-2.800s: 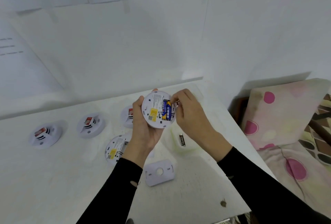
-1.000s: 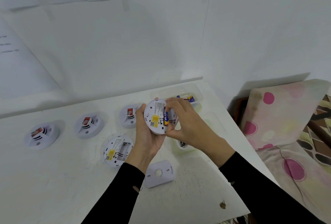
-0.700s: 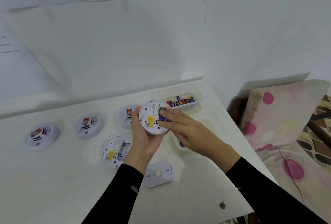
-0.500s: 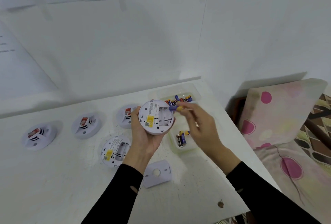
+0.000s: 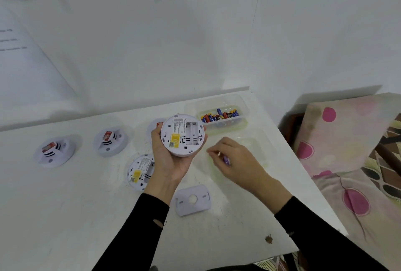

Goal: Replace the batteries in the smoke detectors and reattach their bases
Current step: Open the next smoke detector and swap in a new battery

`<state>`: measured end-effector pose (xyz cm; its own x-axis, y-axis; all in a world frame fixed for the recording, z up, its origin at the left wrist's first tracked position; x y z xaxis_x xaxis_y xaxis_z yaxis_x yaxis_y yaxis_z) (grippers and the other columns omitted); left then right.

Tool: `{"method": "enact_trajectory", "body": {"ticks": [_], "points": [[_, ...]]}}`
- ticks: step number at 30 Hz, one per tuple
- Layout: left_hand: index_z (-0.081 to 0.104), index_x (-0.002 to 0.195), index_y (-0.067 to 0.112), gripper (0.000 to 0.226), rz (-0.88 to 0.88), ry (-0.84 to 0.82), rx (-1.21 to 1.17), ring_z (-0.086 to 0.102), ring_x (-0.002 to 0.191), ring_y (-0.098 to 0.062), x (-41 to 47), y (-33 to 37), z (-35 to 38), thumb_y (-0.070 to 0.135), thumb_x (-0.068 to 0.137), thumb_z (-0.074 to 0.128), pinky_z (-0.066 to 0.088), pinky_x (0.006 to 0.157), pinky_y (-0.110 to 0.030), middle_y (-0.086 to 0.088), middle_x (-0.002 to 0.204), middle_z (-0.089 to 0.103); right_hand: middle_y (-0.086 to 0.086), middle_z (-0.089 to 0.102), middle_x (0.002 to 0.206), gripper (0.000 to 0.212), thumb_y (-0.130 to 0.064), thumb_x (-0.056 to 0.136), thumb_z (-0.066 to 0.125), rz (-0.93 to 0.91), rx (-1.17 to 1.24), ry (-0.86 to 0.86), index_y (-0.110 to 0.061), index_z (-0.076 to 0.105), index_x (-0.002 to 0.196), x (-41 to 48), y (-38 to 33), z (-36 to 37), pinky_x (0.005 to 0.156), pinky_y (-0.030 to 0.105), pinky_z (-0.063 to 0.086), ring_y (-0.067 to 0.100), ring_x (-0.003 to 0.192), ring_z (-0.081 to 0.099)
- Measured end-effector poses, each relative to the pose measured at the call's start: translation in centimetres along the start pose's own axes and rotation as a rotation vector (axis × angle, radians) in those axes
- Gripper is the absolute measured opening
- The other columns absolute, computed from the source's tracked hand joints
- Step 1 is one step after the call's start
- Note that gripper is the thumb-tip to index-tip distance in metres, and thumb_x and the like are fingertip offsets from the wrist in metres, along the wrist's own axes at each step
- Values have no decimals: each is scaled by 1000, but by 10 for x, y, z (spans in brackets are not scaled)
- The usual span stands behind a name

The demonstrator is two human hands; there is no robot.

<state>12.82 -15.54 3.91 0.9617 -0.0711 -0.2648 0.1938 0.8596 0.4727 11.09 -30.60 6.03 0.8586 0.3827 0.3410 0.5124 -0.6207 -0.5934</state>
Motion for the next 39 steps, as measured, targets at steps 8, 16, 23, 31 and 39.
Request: {"method": "enact_trajectory", "body": {"ticks": [8,16,23,31,39], "points": [[54,137,11,56,99,24,-62,61,114,-48,-23,32,-27,46,95,40,53,94,-54,-23,134,59,8,58,131,38,-35,79,67,-245,22,-479,-15,65,111,-48,-15,89,101,32,45,23,119,56],[54,140,10,76,220,72,-68,56,125,-46,-53,83,-65,60,83,59,47,98,-63,-23,135,60,2,58,122,37,-31,76,73,-242,82,-411,-18,63,109,-50,-35,101,97,17,38,15,112,51],[75,107,14,35,353,159,10,64,117,-35,-91,165,-125,34,96,49,48,99,-60,-15,124,68,2,57,126,31,-29,78,71,-345,143,-431,-17,64,106,-24,-124,162,101,21,37,17,115,50],[64,120,14,38,313,374,412,72,99,-18,-135,247,-205,32,106,33,59,77,-26,-6,110,75,8,56,128,33,-21,79,72,-296,161,-497,-12,65,110,32,-191,257,102,23,36,22,118,49],[70,113,12,26,203,521,817,71,101,-27,-151,278,-266,29,100,56,60,78,-31,-10,109,75,-6,55,124,35,-22,80,72,-65,214,-482,-18,63,113,74,-189,299,100,23,38,9,115,48]]}}
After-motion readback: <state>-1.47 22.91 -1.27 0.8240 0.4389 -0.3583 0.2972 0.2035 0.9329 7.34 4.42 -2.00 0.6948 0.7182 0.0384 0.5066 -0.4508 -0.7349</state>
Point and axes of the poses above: each hand's wrist, its own x-axis towards the middle knuckle, its own z-axis out of the palm, y = z × x, the point moved 6 cm from there along x, towards the middle knuckle
